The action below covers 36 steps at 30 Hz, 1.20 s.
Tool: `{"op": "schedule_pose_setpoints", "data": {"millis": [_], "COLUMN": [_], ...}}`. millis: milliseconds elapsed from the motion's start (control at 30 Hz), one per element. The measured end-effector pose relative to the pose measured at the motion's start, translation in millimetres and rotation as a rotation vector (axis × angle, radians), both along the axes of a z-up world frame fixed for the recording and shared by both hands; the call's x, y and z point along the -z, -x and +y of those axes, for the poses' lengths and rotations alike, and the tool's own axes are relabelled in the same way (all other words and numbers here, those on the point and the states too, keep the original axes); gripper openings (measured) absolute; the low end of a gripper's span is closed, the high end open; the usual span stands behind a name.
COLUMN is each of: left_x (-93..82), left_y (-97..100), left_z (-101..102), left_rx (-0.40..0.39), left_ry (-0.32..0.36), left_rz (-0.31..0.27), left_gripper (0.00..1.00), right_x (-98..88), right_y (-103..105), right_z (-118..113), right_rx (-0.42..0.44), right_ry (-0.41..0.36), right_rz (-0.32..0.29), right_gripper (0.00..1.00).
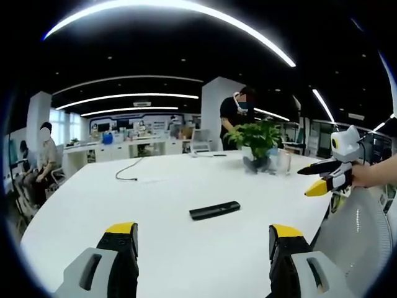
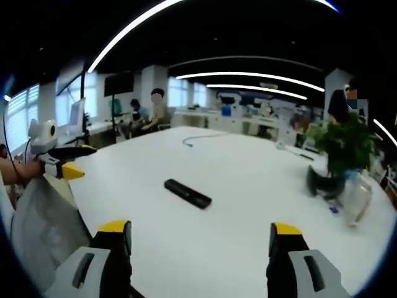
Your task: Press the specified remote control buttons in sequence, fully releasing each button before pressing the next.
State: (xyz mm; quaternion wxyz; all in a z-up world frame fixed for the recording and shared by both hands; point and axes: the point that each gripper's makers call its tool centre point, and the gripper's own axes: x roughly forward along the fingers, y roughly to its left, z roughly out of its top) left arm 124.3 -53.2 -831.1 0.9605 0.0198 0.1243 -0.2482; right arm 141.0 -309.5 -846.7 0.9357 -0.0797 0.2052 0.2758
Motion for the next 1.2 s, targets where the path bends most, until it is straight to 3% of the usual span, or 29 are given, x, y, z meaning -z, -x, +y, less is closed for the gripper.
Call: {"op": "schedule_pose_setpoints", "data": {"millis": [433, 533, 600, 667, 733, 1200], "left_x": [-0.4, -10.5, -7.3, 5.3, 3.3, 1.6], "left_y": [-2.6, 0.5, 2.8, 2.1, -0.1, 2.2], "left_z": [8, -1, -3, -1, -1, 1], "left_rx": [-0.035, 0.006, 0.014, 0.007, 0.011, -0.007], "left_ry": [0.006, 0.016, -0.010, -0.023, -0.016, 0.016], "left_rz": [0.001, -0.052, -0.049, 0.016, 0.012, 0.006], "left_gripper": [0.90, 0.90, 0.90, 0.91, 0.90, 0.91], "right_x": [3.7, -12.9, -10.4, -5.3, -1.4, -0.6], "right_y": [3, 0, 1, -3, -3, -2], "right_z": [5, 3, -2, -6, -6, -10], "right_rx": [-0.015, -0.006, 0.015, 0.020, 0.019, 0.037], "right_ry": [0.013, 0.027, 0.029, 0.034, 0.032, 0.026], "right_rz": [0.014, -0.089, -0.076, -0.054, -0.033, -0.037], "right_gripper": [0.91, 0.90, 0.90, 0.90, 0.90, 0.89]}}
